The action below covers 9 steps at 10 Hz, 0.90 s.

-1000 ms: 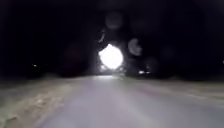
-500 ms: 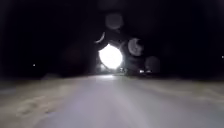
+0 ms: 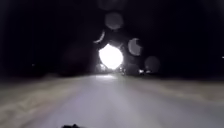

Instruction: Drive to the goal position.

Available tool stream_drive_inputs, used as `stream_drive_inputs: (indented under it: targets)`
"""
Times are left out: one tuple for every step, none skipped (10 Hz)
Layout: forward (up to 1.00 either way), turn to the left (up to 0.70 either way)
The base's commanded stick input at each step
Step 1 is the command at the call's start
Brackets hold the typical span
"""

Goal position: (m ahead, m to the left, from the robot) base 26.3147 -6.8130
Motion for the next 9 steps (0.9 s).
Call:
stream_drive_inputs:
  targets:
    - [1.00,0.00]
    - [1.00,0.00]
    - [1.00,0.00]
    - [1.00,0.00]
    - [1.00,0.00]
    - [1.00,0.06]
    - [1.00,0.28]
    - [1.00,0.39]
    - [1.00,0.37]
